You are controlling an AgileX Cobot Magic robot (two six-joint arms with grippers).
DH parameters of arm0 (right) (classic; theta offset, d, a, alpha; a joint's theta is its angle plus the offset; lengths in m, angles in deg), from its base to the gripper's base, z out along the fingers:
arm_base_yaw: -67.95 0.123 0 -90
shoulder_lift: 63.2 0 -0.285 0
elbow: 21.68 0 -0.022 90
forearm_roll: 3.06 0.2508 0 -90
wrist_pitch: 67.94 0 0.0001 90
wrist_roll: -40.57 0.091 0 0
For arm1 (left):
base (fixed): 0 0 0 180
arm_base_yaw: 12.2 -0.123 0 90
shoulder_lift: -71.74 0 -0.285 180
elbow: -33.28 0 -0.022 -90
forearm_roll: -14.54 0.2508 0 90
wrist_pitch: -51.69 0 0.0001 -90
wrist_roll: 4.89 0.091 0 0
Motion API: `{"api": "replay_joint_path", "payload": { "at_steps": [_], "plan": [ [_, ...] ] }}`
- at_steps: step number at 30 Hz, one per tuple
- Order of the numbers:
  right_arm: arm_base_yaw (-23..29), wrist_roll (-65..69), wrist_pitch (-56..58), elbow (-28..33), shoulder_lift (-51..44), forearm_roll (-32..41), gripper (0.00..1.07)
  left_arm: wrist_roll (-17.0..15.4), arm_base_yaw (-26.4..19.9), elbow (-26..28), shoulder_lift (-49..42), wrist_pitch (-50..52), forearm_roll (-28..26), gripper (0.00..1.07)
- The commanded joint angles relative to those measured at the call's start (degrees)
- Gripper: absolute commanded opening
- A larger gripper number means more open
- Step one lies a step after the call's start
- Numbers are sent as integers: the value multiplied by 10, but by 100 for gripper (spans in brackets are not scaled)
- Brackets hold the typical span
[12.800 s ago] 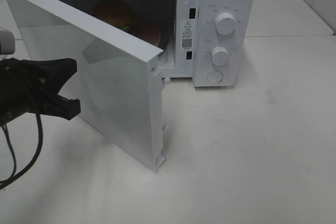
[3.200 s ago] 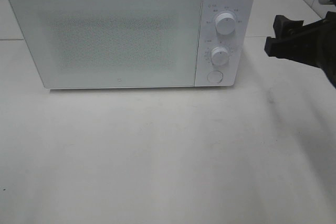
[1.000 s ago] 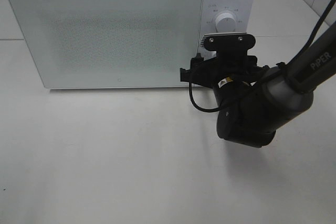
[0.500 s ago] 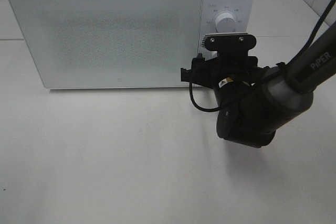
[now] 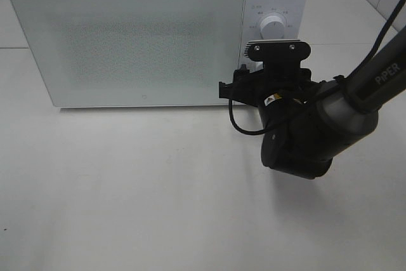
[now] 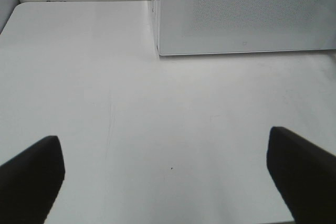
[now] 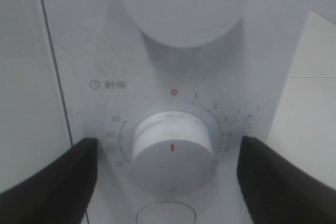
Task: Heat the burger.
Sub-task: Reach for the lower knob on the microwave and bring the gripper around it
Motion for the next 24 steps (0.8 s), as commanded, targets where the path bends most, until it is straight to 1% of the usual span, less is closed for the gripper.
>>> {"api": "replay_joint_path", "payload": {
  "at_steps": [1,2,3,5,6,7,8,9,10,11,12,15,24],
  "plan": [
    [1,-10,-88,-4,-12,-7,65,-5,-2,-1,-15,10,-3,101],
    [1,-15,-88,-4,-12,-7,62,-5,-2,-1,-15,10,-3,101],
    [1,-15,-88,-4,-12,-7,62,-5,-2,-1,-15,10,-3,101],
    [1,-23,-89,-4,-12,-8,45,-5,-2,-1,-15,10,-3,101],
    [1,-23,-89,-4,-12,-8,45,-5,-2,-1,-15,10,-3,101],
    [1,-27,-89,-5,-12,-10,39,-5,-2,-1,-15,10,-3,101],
    [1,-32,-90,-5,-12,-13,28,-5,-2,-1,-15,10,-3,101],
    [1,-32,-90,-5,-12,-13,28,-5,-2,-1,-15,10,-3,101],
    [1,-33,-90,-5,-12,-15,25,-5,-2,-1,-15,10,-3,101],
    [1,-33,-90,-5,-12,-15,25,-5,-2,-1,-15,10,-3,101],
    [1,-38,-91,-5,-12,-23,19,-5,-2,-1,-15,10,-3,101],
    [1,-39,-91,-5,-12,-25,16,-5,-2,-1,-15,10,-3,101],
    [1,-38,-91,-5,-12,-26,17,-5,-2,-1,-15,10,-3,101]
  ]
}}
